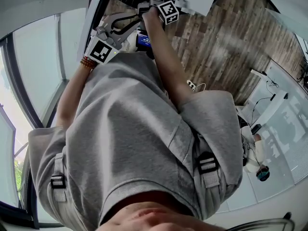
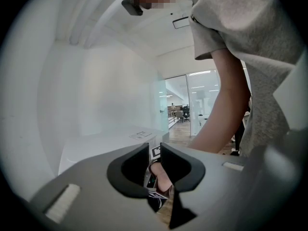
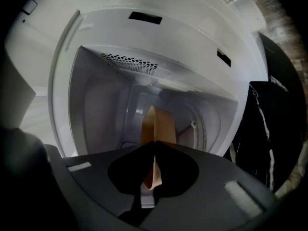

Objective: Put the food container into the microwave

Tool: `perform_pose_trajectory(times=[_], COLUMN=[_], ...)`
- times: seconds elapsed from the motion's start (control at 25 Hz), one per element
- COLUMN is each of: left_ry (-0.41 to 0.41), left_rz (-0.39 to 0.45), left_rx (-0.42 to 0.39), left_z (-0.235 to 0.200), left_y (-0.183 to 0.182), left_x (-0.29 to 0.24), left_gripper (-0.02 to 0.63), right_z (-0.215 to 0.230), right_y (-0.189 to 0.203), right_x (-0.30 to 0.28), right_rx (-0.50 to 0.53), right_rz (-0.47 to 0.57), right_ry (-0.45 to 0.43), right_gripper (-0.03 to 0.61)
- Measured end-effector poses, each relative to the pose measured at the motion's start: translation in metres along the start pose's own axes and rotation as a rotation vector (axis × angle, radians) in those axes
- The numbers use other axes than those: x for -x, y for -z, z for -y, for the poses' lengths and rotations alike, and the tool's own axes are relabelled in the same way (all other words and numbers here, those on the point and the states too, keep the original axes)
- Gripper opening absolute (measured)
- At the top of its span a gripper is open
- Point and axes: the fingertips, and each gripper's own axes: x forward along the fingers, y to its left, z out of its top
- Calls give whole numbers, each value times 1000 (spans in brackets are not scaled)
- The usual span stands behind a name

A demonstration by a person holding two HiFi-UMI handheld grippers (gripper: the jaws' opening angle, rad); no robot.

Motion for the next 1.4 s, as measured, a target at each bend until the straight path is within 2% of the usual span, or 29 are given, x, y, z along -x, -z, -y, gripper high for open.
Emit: perform_pose_trajectory(times=[0.12,0.32,0.52,1.28,1.36,1.4], left_ry=[-5,-53,-54,-67,-69,-68], left_rz=[-4,-10,-14,-15,-7,-6], left_rx=[-26,22,2,9,4,3], left_z=[-5,-10,-14,-14,-14,-14], left_y=[0,0,1,5,4,4], left_x=[3,8,11,20,21,21], left_gripper=[75,75,75,74,74,74], right_z=[1,-3,-5,-8,-5,-3], right_y=[1,-1,-1,-1,0,2], right_x=[-4,-5,-12,-17,-17,-18], right_rx=[-13,-24,-23,-31,-37,-57], right_rz=[18,31,28,57,59,53], right_ry=[-1,-13,-23,-53,-45,-48], right_gripper=[26,26,26,29,56,143])
